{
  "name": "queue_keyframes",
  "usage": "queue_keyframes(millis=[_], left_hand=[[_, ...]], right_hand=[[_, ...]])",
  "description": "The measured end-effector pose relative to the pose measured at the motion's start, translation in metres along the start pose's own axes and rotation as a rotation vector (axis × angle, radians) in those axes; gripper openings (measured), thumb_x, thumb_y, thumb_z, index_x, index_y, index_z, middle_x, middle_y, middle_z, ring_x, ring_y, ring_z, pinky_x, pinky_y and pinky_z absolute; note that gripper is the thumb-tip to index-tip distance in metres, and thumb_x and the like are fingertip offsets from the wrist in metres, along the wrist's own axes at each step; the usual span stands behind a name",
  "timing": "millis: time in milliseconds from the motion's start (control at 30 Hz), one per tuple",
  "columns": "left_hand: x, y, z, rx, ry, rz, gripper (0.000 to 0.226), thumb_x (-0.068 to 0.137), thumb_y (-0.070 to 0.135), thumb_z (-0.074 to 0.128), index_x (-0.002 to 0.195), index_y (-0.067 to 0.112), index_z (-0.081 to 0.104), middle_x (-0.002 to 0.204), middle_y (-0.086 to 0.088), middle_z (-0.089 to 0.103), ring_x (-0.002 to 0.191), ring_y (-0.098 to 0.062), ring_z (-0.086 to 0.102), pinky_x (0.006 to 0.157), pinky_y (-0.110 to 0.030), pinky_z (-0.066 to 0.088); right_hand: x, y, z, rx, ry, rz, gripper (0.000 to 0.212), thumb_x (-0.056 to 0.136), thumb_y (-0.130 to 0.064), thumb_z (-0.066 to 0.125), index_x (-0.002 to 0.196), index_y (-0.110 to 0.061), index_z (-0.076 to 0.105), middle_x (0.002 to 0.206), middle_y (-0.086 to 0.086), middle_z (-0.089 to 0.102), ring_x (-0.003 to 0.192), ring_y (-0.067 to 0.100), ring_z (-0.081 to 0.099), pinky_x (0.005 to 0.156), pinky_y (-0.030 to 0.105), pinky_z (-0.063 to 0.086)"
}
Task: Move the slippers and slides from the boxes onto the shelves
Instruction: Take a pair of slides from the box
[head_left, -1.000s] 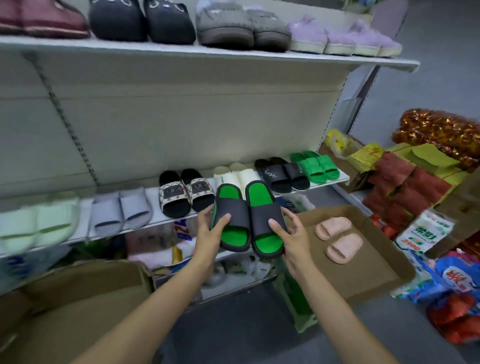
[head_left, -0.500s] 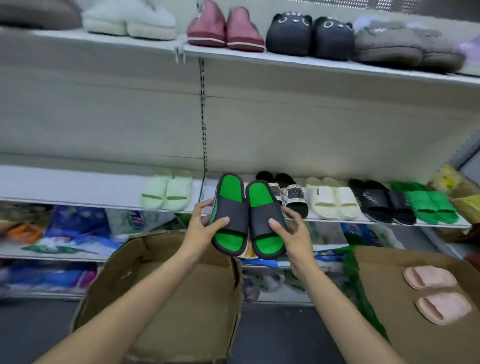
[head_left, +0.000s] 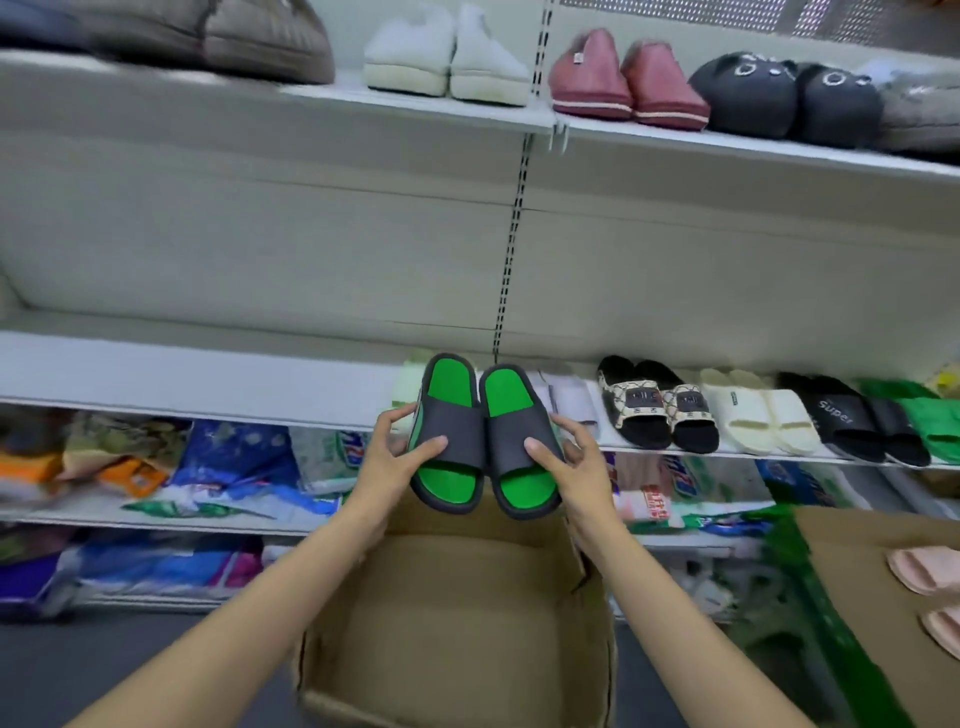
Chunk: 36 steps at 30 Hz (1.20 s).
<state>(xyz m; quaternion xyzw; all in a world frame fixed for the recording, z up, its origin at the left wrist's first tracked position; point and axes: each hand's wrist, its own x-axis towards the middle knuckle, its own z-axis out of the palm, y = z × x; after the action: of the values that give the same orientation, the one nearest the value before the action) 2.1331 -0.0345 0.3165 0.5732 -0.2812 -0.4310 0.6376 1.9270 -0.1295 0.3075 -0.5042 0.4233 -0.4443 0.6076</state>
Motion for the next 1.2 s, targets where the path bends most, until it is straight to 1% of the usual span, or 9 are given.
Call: queue_keyframes(millis=[133, 233, 333, 467, 667, 800, 967, 1100, 1200], left_hand=[[0.015, 0.018, -0.062, -0.046, 0.0, -0.053, 0.052, 0.087, 0.007, 0.074, 0.13, 0.025, 0.051, 0.093, -0.014, 0.074, 0.077, -0.023, 0.075, 0.067, -0.037, 0.062], [0.024, 0.025, -0.096, 0.011, 0.012, -0.088, 0.053, 0.088, 0.009, 0.073, 0.133, 0.023, 0.049, 0.106, -0.022, 0.072, 0.082, -0.029, 0.073, 0.072, -0.045, 0.061], [0.039, 0.025, -0.124, 0.011, 0.018, -0.124, 0.055, 0.088, 0.009, 0.074, 0.135, 0.022, 0.049, 0.11, -0.025, 0.07, 0.083, -0.03, 0.073, 0.062, -0.036, 0.061], [0.059, 0.022, -0.152, 0.01, 0.053, -0.151, 0.053, 0.089, 0.009, 0.072, 0.134, 0.021, 0.048, 0.097, -0.015, 0.071, 0.074, -0.021, 0.073, 0.057, -0.029, 0.058], [0.108, 0.008, -0.204, 0.001, 0.119, -0.222, 0.052, 0.089, 0.009, 0.072, 0.134, 0.02, 0.048, 0.098, -0.019, 0.072, 0.081, -0.027, 0.071, 0.071, -0.038, 0.06], [0.149, 0.002, -0.245, 0.044, 0.099, -0.275, 0.055, 0.088, 0.01, 0.073, 0.135, 0.021, 0.048, 0.099, -0.021, 0.072, 0.082, -0.026, 0.072, 0.06, -0.029, 0.058], [0.201, -0.001, -0.278, 0.078, 0.082, -0.36, 0.051, 0.091, 0.012, 0.071, 0.136, 0.019, 0.047, 0.095, -0.016, 0.071, 0.081, -0.024, 0.07, 0.058, -0.026, 0.059], [0.241, -0.01, -0.296, 0.133, 0.042, -0.378, 0.056, 0.09, 0.012, 0.073, 0.138, 0.023, 0.047, 0.105, -0.018, 0.072, 0.087, -0.028, 0.071, 0.074, -0.041, 0.061], [0.263, -0.014, -0.3, 0.152, 0.052, -0.356, 0.061, 0.089, 0.006, 0.072, 0.143, 0.017, 0.047, 0.112, -0.021, 0.068, 0.087, -0.028, 0.069, 0.078, -0.039, 0.059]], right_hand=[[-0.01, 0.018, 0.074, 0.08, 0.038, 0.034, 0.051, 0.08, -0.012, 0.081, 0.125, -0.021, 0.059, 0.116, 0.012, 0.072, 0.104, 0.026, 0.071, 0.081, 0.035, 0.06], [-0.01, 0.027, 0.108, 0.076, 0.049, 0.073, 0.053, 0.078, -0.016, 0.083, 0.125, -0.023, 0.058, 0.118, 0.009, 0.07, 0.101, 0.02, 0.072, 0.08, 0.034, 0.06], [0.0, 0.031, 0.133, 0.055, 0.029, 0.108, 0.05, 0.078, -0.017, 0.083, 0.12, -0.027, 0.058, 0.116, 0.005, 0.069, 0.097, 0.016, 0.072, 0.076, 0.031, 0.06], [0.026, 0.033, 0.164, 0.018, -0.027, 0.129, 0.05, 0.079, -0.016, 0.083, 0.121, -0.024, 0.059, 0.107, 0.005, 0.071, 0.088, 0.017, 0.074, 0.071, 0.03, 0.061], [0.059, 0.058, 0.225, -0.018, -0.03, 0.191, 0.051, 0.08, -0.018, 0.083, 0.124, -0.021, 0.057, 0.109, 0.01, 0.069, 0.088, 0.021, 0.073, 0.071, 0.033, 0.061], [0.091, 0.084, 0.266, -0.066, -0.023, 0.23, 0.051, 0.078, -0.017, 0.084, 0.121, -0.022, 0.057, 0.112, 0.013, 0.068, 0.09, 0.023, 0.072, 0.073, 0.033, 0.061], [0.126, 0.12, 0.313, -0.077, 0.079, 0.281, 0.051, 0.077, -0.019, 0.085, 0.121, -0.021, 0.057, 0.115, 0.013, 0.067, 0.096, 0.028, 0.071, 0.085, 0.046, 0.06], [0.148, 0.135, 0.336, -0.027, 0.141, 0.321, 0.05, 0.08, -0.011, 0.082, 0.121, -0.019, 0.055, 0.108, 0.014, 0.067, 0.093, 0.03, 0.071, 0.086, 0.047, 0.059], [0.158, 0.141, 0.349, -0.051, 0.195, 0.291, 0.053, 0.081, -0.014, 0.082, 0.126, -0.018, 0.054, 0.116, 0.014, 0.066, 0.101, 0.031, 0.069, 0.086, 0.042, 0.059]])
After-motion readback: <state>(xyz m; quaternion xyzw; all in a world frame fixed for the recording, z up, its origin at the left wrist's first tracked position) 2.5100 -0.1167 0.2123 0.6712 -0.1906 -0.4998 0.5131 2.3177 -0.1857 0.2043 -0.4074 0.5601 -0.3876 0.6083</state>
